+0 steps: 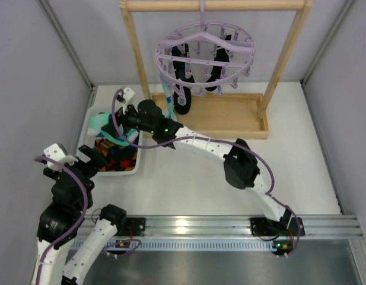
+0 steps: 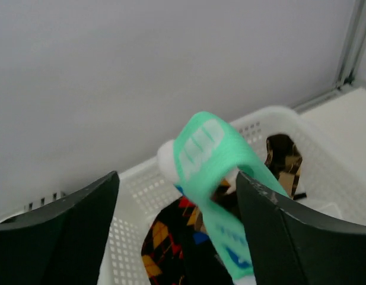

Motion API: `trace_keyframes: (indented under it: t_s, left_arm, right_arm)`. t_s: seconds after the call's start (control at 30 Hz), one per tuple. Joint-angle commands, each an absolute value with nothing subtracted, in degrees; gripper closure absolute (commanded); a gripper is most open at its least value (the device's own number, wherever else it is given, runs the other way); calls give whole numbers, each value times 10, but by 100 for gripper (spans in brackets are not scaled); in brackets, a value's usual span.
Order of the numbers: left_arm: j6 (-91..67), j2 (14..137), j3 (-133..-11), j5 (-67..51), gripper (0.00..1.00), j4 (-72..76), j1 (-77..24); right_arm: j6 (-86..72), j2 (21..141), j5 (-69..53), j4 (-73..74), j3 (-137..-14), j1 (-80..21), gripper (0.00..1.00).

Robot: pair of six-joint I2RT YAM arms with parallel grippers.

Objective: Remove the socks clipped to the hanger

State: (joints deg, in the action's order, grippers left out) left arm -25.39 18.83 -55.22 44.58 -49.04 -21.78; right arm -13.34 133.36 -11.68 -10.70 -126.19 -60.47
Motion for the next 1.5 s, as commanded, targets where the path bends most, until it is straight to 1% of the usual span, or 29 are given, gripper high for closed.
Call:
trace_keyframes:
  t_s: [0.0, 0.03, 0.07, 0.13, 0.2, 0.23, 0.27, 0.3, 0.33, 0.47, 0.57, 0.63, 0.67, 0.77, 0.97, 1.17, 1.37, 1.4, 1.47]
  left_arm:
    - [-258, 182, -548, 430, 2, -490, -222]
    - [-259, 181, -546, 426, 2, -490, -225]
    - [-258, 182, -544, 421, 2, -486, -226]
    - [-257, 181, -535, 400, 2, -473, -226]
    - [-244, 183, -523, 367, 2, -454, -226]
    - [-243, 185, -525, 360, 2, -453, -227]
    - [-240, 186, -526, 355, 2, -452, -226]
    - [-235, 186, -523, 339, 2, -442, -226]
    - [-229, 186, -520, 327, 2, -438, -226]
    - [-218, 203, -519, 303, 2, -430, -226]
    - [-223, 223, -521, 304, 2, -425, -225]
    - [-226, 234, -518, 295, 2, -416, -226]
    - [-221, 245, -511, 273, 2, -401, -226]
    - [-204, 279, -508, 230, 2, -393, -217]
    - [-193, 305, -502, 171, 2, -384, -216]
    - [-192, 299, -497, 162, 2, -379, -217]
    - [-190, 302, -497, 154, 2, -378, -218]
    - [-190, 301, -497, 154, 2, -378, -218]
    - [-190, 301, -497, 154, 2, -378, -217]
  right_arm:
    - [-133, 1271, -105, -103, -1189, -616, 21]
    - [-131, 1240, -99, -153, -1099, -615, 17]
    - [-127, 1183, -95, -162, -1065, -615, 15]
    - [-111, 1108, -91, -143, -998, -611, 13]
    - [-84, 1057, -81, -126, -930, -610, 11]
    - [-77, 1032, -73, -120, -906, -610, 9]
    - [-72, 983, -55, -109, -881, -609, 5]
    - [-69, 959, -45, -105, -832, -606, 3]
    - [-69, 915, -36, -99, -809, -604, 1]
    - [-69, 833, 45, -66, -706, -578, 1]
    - [-95, 797, 49, -85, -629, -533, 1]
    - [-112, 789, 45, -130, -583, -486, 1]
    - [-113, 793, 38, -143, -574, -461, 1]
    - [-116, 820, 17, -191, -561, -428, 2]
    - [-107, 914, -61, -301, -586, -420, 3]
    - [-91, 1019, -51, -409, -633, -436, 4]
    - [-69, 1129, -8, -455, -727, -447, 4]
    - [-65, 1142, -5, -458, -738, -449, 6]
    - [-55, 1178, -5, -477, -763, -450, 13]
